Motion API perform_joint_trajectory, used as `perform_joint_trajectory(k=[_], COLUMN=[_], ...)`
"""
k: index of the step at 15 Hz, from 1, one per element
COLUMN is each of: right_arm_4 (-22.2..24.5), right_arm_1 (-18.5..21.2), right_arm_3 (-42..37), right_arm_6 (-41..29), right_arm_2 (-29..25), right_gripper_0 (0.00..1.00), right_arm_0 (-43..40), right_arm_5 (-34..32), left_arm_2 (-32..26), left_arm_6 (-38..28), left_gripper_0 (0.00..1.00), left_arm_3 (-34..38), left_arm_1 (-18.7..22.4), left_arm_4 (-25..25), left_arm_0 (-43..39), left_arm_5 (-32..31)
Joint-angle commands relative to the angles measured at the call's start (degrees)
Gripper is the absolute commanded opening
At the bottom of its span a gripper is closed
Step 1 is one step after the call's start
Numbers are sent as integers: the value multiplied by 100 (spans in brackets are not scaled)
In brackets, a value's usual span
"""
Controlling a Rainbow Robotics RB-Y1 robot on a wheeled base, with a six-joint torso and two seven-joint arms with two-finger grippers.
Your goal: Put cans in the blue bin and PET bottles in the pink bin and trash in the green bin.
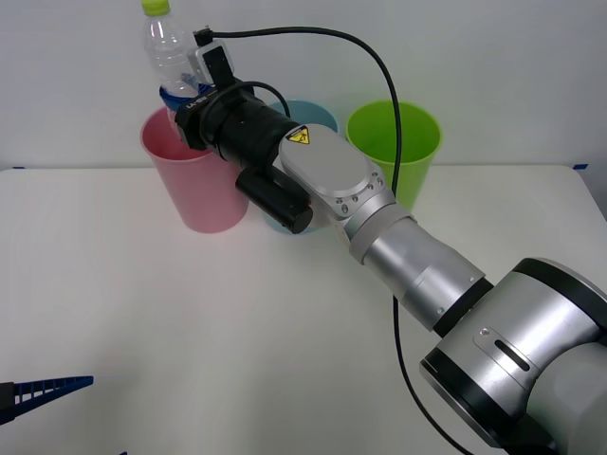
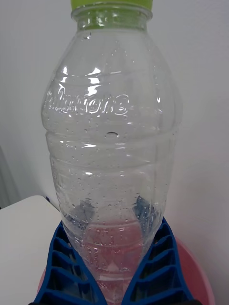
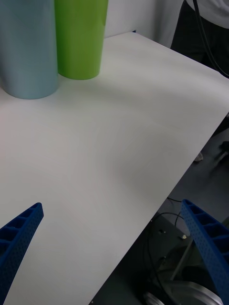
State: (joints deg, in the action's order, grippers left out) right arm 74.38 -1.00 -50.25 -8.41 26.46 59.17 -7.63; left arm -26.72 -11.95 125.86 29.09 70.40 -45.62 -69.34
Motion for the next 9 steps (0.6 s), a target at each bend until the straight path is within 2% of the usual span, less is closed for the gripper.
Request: perform_joint_trajectory(k=[1,7,9], right_arm_4=[-2,7,-2], right_arm_1=[0,0,0], right_arm_3=[7,-2,-2], right_arm_6=[-12,-12,6], right_arm_2=[8,8,8], right_gripper_0=[0,0,87], right_arm_0=[7,7,7], right_arm_5=[8,25,104], left_arm_2=[0,0,0], left_arm_6=[0,0,0], left_gripper_0=[100,100,100], left_arm_3=[0,0,0], left_arm_1=[0,0,0], left_arm_4=[0,0,0], left_arm_0=[0,0,0], left_arm_5=[0,0,0])
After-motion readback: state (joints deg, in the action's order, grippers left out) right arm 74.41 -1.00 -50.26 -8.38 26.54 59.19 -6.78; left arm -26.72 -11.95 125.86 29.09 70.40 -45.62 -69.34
